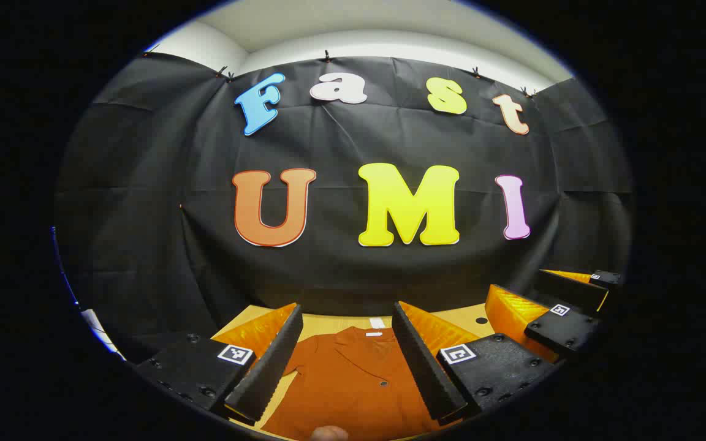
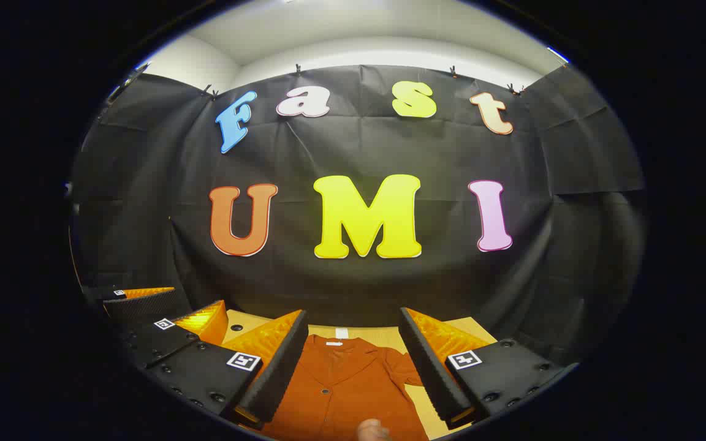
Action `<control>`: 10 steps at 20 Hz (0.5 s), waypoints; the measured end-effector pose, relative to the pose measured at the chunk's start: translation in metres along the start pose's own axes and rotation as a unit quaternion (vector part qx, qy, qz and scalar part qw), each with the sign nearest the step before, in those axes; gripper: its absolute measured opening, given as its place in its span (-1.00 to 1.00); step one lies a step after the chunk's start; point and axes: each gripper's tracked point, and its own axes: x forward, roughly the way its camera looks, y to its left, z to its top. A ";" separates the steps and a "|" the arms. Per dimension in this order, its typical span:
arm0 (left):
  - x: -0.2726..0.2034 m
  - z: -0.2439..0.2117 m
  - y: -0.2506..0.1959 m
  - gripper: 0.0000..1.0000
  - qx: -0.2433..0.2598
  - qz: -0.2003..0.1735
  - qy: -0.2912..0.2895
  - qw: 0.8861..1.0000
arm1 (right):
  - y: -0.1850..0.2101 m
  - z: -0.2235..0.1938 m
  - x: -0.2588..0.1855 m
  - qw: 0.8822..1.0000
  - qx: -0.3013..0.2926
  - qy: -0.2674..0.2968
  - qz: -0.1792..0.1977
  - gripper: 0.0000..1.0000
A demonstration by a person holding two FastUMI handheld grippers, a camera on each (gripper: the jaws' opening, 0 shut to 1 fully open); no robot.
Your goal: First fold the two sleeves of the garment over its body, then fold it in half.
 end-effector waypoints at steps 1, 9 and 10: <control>0.000 -0.001 -0.001 0.89 -0.002 -0.003 0.002 1.000 | -0.004 0.000 0.002 1.000 -0.001 0.001 -0.008 0.92; 0.003 -0.003 -0.004 0.90 -0.001 -0.017 0.006 1.000 | -0.004 -0.005 0.002 1.000 -0.011 -0.002 -0.011 0.92; 0.003 -0.003 -0.004 0.90 -0.002 -0.019 0.007 1.000 | -0.004 -0.003 0.002 1.000 -0.014 -0.004 -0.014 0.92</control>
